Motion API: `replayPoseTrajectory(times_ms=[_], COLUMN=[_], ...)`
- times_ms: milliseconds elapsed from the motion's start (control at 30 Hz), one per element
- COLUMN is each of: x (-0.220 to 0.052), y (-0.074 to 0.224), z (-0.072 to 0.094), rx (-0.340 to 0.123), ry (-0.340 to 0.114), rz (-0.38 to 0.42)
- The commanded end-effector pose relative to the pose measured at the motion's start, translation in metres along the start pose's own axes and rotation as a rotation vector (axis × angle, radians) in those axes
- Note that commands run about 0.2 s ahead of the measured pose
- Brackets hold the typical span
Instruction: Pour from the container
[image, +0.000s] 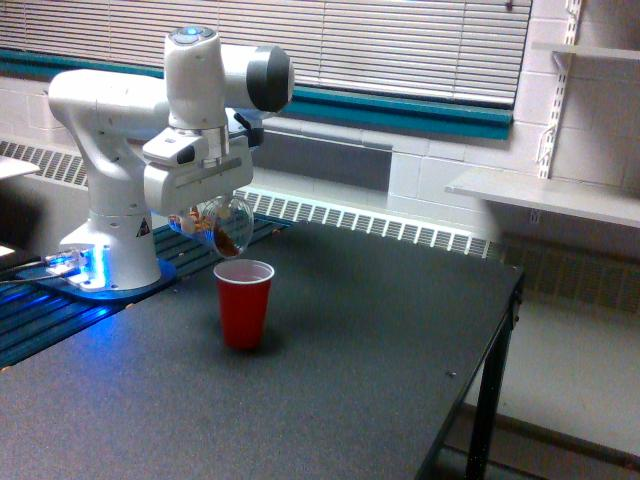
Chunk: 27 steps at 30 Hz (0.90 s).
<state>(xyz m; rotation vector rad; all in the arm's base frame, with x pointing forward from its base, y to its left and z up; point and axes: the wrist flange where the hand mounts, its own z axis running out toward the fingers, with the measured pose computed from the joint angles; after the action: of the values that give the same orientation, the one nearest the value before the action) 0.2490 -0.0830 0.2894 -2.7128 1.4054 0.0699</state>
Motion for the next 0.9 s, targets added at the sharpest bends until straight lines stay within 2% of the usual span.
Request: replayPoseTrajectory(times_ms=[33, 433, 900], x=[-0.0017, -0.0047, -0.0022], y=[0.0106, 0.0048, 0.0066], z=[0.0024, 0.0108, 0.0024], rx=[-0.017, -0.035, -0.031], ry=[0.027, 0.019, 0.047], rz=[-0.008, -0.043, -0.054])
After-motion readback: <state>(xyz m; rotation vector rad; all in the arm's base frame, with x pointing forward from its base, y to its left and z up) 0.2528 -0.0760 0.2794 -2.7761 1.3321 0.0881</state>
